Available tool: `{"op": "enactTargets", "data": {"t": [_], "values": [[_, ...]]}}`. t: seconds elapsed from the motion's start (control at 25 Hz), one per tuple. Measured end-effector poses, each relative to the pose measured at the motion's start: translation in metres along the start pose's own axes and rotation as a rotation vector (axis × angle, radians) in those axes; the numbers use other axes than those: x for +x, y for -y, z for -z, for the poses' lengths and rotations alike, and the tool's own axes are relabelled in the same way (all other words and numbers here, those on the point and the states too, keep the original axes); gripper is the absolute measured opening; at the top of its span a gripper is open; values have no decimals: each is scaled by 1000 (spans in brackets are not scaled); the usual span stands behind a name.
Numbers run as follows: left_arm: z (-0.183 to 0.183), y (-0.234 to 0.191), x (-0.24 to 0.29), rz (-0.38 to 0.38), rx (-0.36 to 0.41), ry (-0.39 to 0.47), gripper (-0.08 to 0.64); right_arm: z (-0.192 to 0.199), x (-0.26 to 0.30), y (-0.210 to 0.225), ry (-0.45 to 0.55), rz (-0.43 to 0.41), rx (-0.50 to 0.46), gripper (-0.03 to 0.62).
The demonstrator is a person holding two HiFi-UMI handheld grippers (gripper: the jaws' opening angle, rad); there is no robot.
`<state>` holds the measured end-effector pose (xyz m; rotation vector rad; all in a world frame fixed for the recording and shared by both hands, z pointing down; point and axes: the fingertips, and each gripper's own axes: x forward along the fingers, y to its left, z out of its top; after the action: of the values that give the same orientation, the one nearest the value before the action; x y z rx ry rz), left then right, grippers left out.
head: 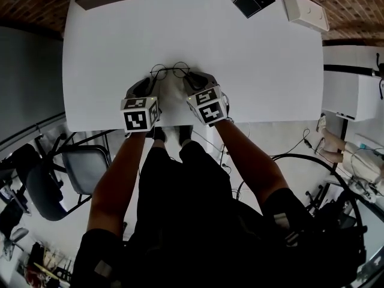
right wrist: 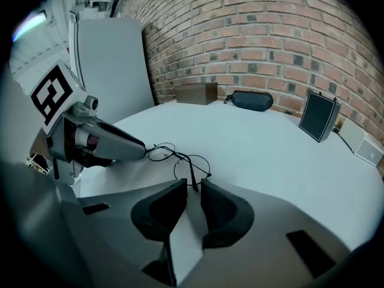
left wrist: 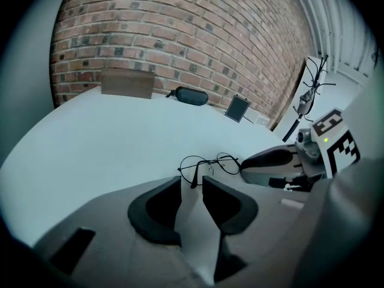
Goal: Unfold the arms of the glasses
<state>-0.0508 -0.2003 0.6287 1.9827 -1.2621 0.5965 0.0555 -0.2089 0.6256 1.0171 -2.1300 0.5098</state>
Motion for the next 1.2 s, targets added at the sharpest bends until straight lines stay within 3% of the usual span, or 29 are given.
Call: {"op": "enactTargets", "data": {"t": [0.24,0.52,0.64,0.92,1.2], "values": [[1,3,6,-5,67,-24,112,0,2,-3,-10,6,-42,54],[4,5,8,-7,83,-48,37,0,3,-4,-21,21,-68,31],[4,6,6,6,61,-39,35,-4,-1,-4,12,32,-66,29],[-6,15,-8,42,92,22,34,-26,-18,-13,114,26,-62,28],[-13,19,-15,46,121,33,34,-36,-24,-23,139,14,-73,25]]}}
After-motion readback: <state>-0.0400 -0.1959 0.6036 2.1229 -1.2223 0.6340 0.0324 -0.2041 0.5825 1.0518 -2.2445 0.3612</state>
